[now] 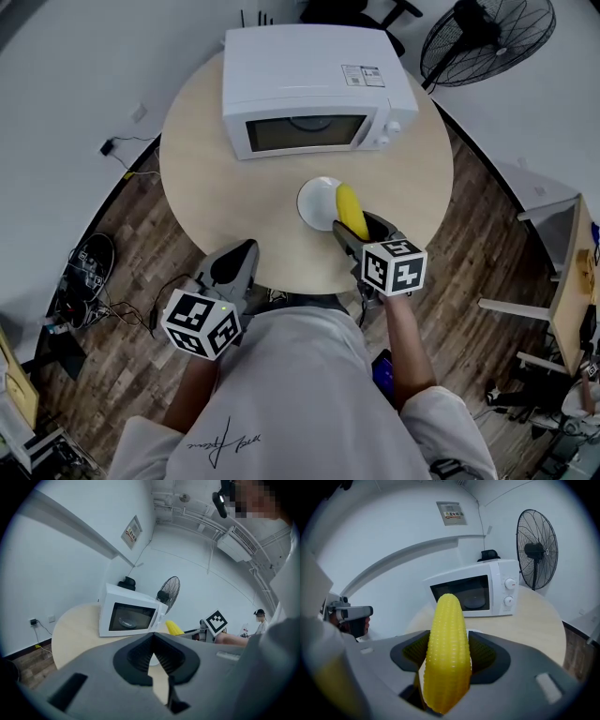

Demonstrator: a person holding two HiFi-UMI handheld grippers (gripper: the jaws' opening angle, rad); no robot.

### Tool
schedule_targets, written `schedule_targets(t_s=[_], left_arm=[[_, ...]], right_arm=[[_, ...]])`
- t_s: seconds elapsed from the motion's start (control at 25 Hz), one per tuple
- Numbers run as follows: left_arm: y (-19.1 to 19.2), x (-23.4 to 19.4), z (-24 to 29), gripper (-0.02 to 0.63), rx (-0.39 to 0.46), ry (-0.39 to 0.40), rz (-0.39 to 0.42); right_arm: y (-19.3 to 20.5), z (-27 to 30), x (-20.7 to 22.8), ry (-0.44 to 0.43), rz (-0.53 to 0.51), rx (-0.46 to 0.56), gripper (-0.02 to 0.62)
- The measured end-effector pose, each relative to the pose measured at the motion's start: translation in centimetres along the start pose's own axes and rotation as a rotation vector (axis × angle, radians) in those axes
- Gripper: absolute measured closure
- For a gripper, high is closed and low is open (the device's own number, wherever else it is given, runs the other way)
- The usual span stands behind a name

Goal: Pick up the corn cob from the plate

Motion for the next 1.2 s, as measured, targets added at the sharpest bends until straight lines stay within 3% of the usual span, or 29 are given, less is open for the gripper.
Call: schedule_targets(t_s=[1.2], left_arm=[[0.2,-1.3,-2.0,0.614,0.03,-0.034,-0.017]], right_arm=[[0.3,-6.8,-3.3,0.062,-0.002,0.23,0.327]])
Point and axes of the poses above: the fingertips, and each gripper's own axes: z forward along the fingers, x to its right, y out of its underside, the point moved 6 cm from there along -z, backward along the fingers, and after that the axes turned 9 degrees about -x, right-handed, at the moved point
